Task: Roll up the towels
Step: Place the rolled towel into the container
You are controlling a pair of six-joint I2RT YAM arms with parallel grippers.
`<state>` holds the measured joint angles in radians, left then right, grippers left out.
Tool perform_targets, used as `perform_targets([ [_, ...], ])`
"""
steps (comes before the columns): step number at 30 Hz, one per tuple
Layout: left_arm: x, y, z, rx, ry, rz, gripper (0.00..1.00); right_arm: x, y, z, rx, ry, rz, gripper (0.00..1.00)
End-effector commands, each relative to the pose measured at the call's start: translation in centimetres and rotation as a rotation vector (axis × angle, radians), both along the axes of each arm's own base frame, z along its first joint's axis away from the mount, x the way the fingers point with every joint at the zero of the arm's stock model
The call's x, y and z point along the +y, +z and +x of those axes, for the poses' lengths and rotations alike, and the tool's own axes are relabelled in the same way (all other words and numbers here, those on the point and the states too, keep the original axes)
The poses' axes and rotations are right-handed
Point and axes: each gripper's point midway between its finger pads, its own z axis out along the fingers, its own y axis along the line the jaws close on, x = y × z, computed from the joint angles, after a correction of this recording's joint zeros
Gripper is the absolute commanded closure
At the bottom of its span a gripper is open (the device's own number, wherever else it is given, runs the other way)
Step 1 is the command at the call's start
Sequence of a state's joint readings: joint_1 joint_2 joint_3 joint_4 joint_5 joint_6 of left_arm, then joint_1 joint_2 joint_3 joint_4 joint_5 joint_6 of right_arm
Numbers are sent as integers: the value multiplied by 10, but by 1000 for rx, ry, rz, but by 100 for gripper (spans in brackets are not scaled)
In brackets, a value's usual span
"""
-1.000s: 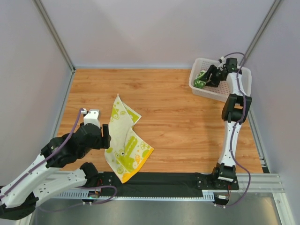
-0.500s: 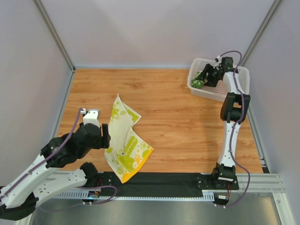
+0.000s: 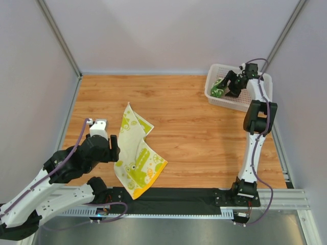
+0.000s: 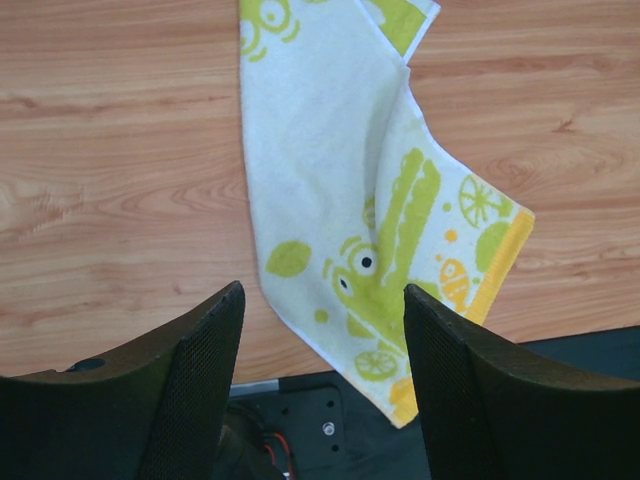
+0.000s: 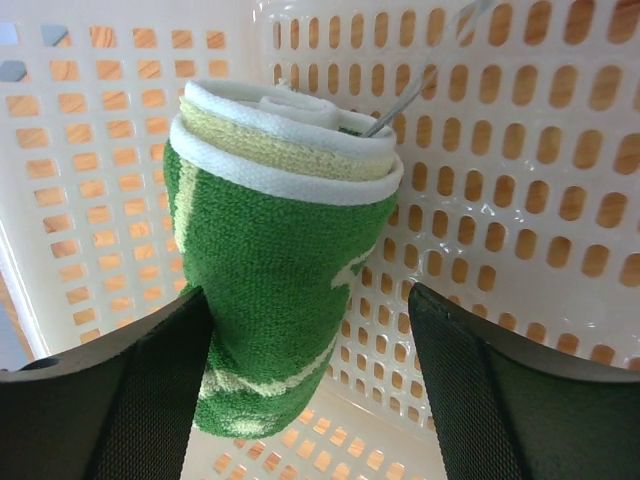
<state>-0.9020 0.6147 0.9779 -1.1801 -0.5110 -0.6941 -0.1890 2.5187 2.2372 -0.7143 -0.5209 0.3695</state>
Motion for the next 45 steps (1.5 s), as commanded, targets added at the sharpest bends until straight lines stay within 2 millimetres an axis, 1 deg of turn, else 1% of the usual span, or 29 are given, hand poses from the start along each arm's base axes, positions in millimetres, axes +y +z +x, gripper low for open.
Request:
perform_targets([
  [1,4,2,2,-13,23,2,29,-7,42,3,-58,-45,-12,20],
  [3,4,1,2,-12,25,4,29,-7,45,1,-54,-47,-12,11],
  [5,4,2,2,-13,25,3,29,-8,46,-2,-44,-49,-19,10],
  [9,5,2,2,-14,28,2,29,-11,48,-7,-30,-57,-41,10],
  [12,5,2,3,-13,32,3,29,-10,48,-13,-13,-56,-38,12],
  [15,6,2,3,-15,35,3,29,-6,59,-16,-27,-48,-22,13],
  [17,5,1,3,-12,35,4,29,-3,61,-19,-28,-48,-12,14],
  [18,5,1,3,-12,37,6,29,-2,67,-20,-38,-48,-9,14],
  [19,5,1,4,-11,37,7,29,-1,66,-22,-32,-47,-5,16],
  [22,6,1,4,-10,40,8,29,7,70,-25,-35,-30,20,24],
  [23,6,1,4,-11,41,7,29,11,64,-28,-24,-21,34,33],
  [24,6,1,4,-12,42,5,29,17,62,-29,-22,-11,40,39],
  [25,6,1,3,-11,42,5,29,19,60,-29,-18,-4,46,50],
  [27,7,1,4,-10,44,9,29,28,51,-29,-9,10,51,58],
  [28,7,1,4,-10,43,7,29,30,48,-28,-6,10,51,65],
  [29,6,1,4,-10,43,7,29,32,44,-26,0,9,59,67],
  [30,7,0,4,-9,43,9,29,33,34,-26,18,12,71,70],
  [31,7,1,4,-14,44,5,29,36,32,-25,23,17,88,75],
  [34,7,1,3,-12,42,3,29,40,29,-23,25,20,84,80],
  [38,7,1,3,-12,42,3,29,46,36,-15,-8,16,80,82],
  [39,7,1,3,-13,40,2,29,45,42,-10,-27,13,74,82],
  [40,7,1,3,-12,42,3,29,45,44,-7,-34,7,68,82],
  [41,7,1,3,-11,42,4,29,46,39,-4,-27,5,69,82],
  [42,7,1,3,-13,42,2,29,46,46,2,-46,2,69,82],
  [43,6,1,4,-12,42,2,29,47,46,6,-49,1,72,83],
  [44,7,2,3,-14,44,0,29,47,37,8,-34,-2,75,84],
  [45,7,1,3,-12,44,1,29,49,41,14,-46,-7,80,85],
])
